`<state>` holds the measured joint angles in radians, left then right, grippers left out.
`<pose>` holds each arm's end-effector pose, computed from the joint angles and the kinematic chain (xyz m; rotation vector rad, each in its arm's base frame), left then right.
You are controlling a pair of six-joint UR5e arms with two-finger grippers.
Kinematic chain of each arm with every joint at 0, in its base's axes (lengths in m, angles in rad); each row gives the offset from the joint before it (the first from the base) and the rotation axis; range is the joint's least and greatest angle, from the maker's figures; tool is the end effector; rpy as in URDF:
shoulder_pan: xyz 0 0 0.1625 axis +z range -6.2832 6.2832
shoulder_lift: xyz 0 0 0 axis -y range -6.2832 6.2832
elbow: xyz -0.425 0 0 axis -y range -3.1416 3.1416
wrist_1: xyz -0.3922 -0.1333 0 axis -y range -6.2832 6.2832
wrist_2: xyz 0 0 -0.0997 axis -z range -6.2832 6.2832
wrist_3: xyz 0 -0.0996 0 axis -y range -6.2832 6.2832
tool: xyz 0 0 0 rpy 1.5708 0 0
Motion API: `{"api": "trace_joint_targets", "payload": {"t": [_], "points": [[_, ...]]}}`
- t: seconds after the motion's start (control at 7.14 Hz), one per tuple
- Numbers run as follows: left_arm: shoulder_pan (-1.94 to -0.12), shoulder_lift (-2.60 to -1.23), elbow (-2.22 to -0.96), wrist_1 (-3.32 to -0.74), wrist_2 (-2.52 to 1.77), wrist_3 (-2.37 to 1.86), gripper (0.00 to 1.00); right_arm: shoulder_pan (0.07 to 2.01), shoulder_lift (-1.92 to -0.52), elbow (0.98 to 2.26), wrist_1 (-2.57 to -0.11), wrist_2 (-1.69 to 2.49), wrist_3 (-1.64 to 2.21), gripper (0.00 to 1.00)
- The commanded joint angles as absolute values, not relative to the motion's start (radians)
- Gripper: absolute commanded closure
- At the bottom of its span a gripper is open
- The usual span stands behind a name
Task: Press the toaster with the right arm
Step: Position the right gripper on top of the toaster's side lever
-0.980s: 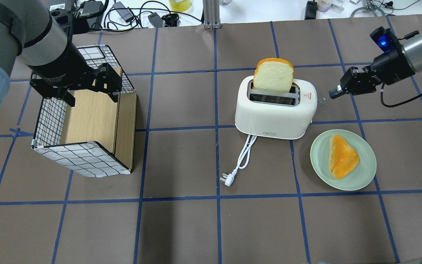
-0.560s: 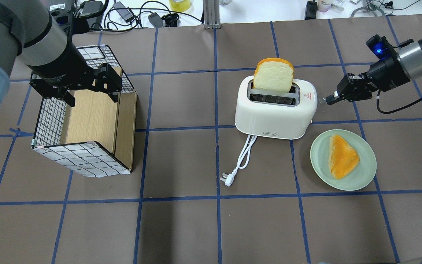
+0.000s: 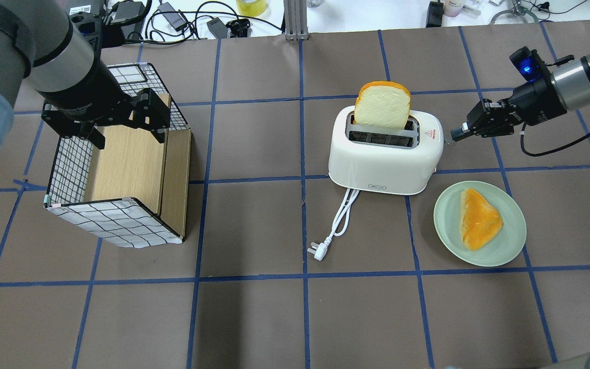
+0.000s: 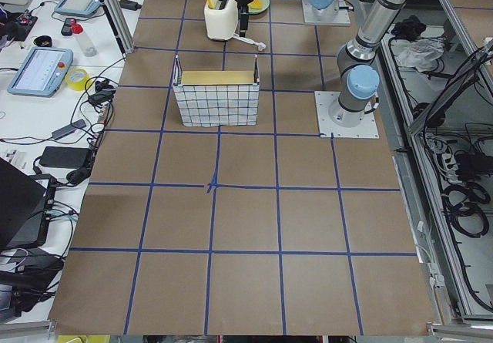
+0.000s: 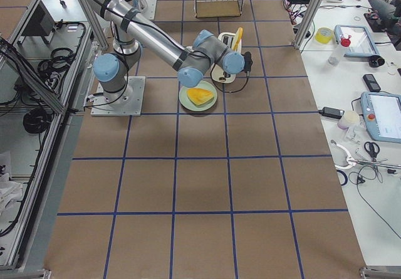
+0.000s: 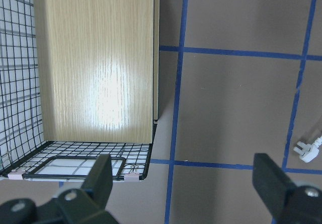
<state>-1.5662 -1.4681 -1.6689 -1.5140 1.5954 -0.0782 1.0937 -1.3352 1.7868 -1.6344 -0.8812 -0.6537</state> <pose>-0.1288 -0.4548 0.4938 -0.1302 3.1150 -0.0971 -0.0619 -0.5481 0.2958 -0.0423 2.3667 -0.0626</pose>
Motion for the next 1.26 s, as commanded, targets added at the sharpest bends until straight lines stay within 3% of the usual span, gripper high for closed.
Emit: {"api": "trace_joint_targets", "payload": {"t": [0.0, 1.12], "points": [[-1.566, -1.468, -1.669, -1.514, 1.595, -0.078, 0.0, 1.094, -1.333, 1.787, -1.672, -0.879, -0.649, 1.0], [-1.566, -1.468, -1.669, -1.514, 1.595, -0.078, 0.0, 1.095, -1.302, 1.821, -1.674, -0.882, -0.661, 1.0]]}}
